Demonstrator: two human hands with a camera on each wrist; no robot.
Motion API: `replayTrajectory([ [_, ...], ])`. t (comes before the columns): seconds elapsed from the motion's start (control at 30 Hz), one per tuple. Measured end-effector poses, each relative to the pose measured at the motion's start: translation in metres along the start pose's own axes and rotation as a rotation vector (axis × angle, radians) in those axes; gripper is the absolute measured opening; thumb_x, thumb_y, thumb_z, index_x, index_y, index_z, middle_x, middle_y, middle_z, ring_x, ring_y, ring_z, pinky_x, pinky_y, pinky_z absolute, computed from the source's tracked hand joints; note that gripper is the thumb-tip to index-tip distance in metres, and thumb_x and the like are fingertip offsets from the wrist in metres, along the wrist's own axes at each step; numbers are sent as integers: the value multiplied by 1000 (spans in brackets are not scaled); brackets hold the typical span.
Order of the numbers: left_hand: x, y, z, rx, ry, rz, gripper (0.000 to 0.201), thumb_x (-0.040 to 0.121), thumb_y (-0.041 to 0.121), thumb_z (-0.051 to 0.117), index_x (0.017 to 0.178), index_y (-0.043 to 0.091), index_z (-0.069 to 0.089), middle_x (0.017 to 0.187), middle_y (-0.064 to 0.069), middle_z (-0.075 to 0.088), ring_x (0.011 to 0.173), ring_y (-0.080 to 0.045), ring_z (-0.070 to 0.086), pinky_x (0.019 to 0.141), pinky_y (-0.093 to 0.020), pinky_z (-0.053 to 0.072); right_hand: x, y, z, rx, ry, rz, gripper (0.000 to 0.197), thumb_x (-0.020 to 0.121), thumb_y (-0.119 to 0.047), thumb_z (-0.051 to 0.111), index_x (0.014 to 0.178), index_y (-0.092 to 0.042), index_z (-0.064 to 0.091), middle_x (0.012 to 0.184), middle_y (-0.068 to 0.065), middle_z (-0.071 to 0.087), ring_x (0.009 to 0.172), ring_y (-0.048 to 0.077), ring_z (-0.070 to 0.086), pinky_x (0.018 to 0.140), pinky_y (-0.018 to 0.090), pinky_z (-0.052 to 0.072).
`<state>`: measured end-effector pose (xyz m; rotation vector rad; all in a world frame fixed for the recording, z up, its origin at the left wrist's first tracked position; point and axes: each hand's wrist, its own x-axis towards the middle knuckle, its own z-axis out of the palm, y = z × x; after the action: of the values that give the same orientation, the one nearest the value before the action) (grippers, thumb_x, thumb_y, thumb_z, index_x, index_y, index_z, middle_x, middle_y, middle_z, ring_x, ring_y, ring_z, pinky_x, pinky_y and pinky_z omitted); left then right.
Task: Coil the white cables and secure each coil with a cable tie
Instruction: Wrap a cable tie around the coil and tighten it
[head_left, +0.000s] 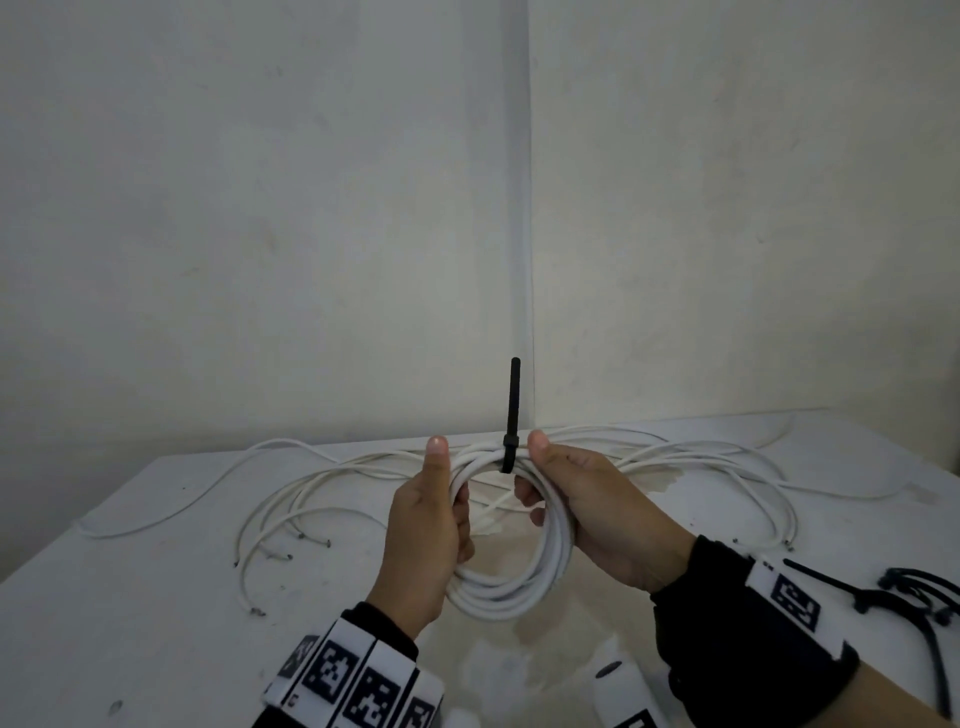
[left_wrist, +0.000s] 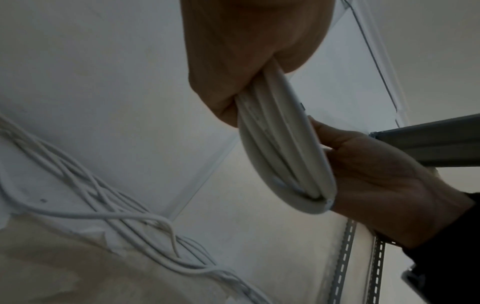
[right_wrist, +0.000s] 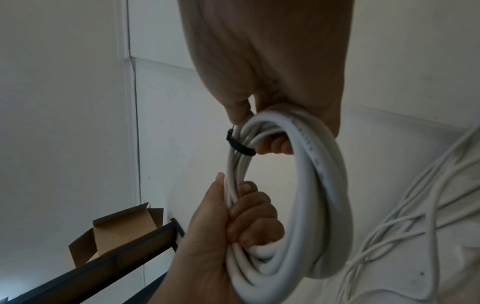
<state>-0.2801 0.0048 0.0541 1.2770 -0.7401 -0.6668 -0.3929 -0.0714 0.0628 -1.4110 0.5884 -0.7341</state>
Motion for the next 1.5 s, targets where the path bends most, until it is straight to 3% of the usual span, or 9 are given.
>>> replayTrajectory([
  [0.1, 1, 0, 0, -2, 8, 11, 50, 94, 46, 33, 57, 13, 37, 41, 6, 24, 35, -7, 17, 34, -17, 19, -1, -2, 1, 81, -26, 117, 42, 89, -47, 47, 89, -9, 64, 77, 7, 61, 70, 16, 59, 67, 27, 51],
  [0.17, 2, 1, 0, 9, 24, 11, 49, 94, 46, 33, 57, 14, 36, 41, 6, 24, 35, -7, 18, 34, -17, 19, -3, -3, 3, 104, -49, 166, 50, 88, -51, 45, 91, -4, 62, 65, 6, 57, 58, 18, 56, 62, 29, 49],
  [0.3, 5, -1, -3, 105, 74, 68, 53, 96, 45, 31, 53, 13, 34, 38, 5, 26, 32, -8, 21, 33, -17, 23, -1, -3, 7, 113, -50, 116, 47, 91, -48, 42, 87, -4, 55, 51, -3, 35, 46, 11, 34, 54, 25, 37],
  [0.57, 6, -4, -9, 218, 94, 151, 52, 96, 43, 28, 55, 11, 35, 46, -2, 29, 33, -6, 26, 34, -16, 26, 0, 2, 15, 101, -33, 61, 41, 93, -43, 41, 80, -6, 53, 50, -4, 32, 42, 8, 32, 51, 23, 37],
  [0.77, 5, 4, -22, -50, -114, -37, 54, 98, 41, 27, 68, 4, 53, 42, 0, 41, 37, -13, 42, 44, -24, 41, 3, -10, 11, 76, -49, 63, 44, 91, -45, 43, 83, -6, 60, 50, -5, 31, 44, 8, 29, 47, 21, 33],
  [0.87, 3, 4, -24, -58, -88, -37, 56, 98, 41, 26, 71, 4, 60, 47, -2, 51, 41, -14, 52, 43, -23, 47, 4, -9, 12, 126, -42, 77, 46, 90, -48, 44, 81, -5, 59, 50, -5, 31, 43, 8, 27, 44, 19, 31],
  [1.2, 1, -1, -8, 83, 143, 100, 63, 94, 52, 16, 58, 7, 42, 35, 3, 32, 29, -11, 28, 34, -19, 29, 0, -1, 27, 89, 34, 10, 44, 90, -50, 41, 75, -9, 47, 49, -5, 24, 43, 8, 19, 41, 18, 21],
  [1.37, 4, -3, -14, 111, 116, 110, 61, 95, 49, 20, 59, 7, 44, 36, 4, 33, 30, -10, 30, 34, -18, 31, 2, 3, 27, 74, 26, 0, 44, 91, -49, 39, 76, -9, 50, 50, -6, 24, 43, 7, 21, 42, 19, 23],
  [1.5, 4, -5, -29, 85, -21, 49, 55, 97, 42, 25, 71, 4, 54, 42, 0, 43, 35, -12, 43, 44, -26, 45, 5, 6, 26, 94, 21, 7, 44, 92, -48, 40, 76, -9, 52, 52, -4, 24, 43, 7, 21, 42, 19, 24],
])
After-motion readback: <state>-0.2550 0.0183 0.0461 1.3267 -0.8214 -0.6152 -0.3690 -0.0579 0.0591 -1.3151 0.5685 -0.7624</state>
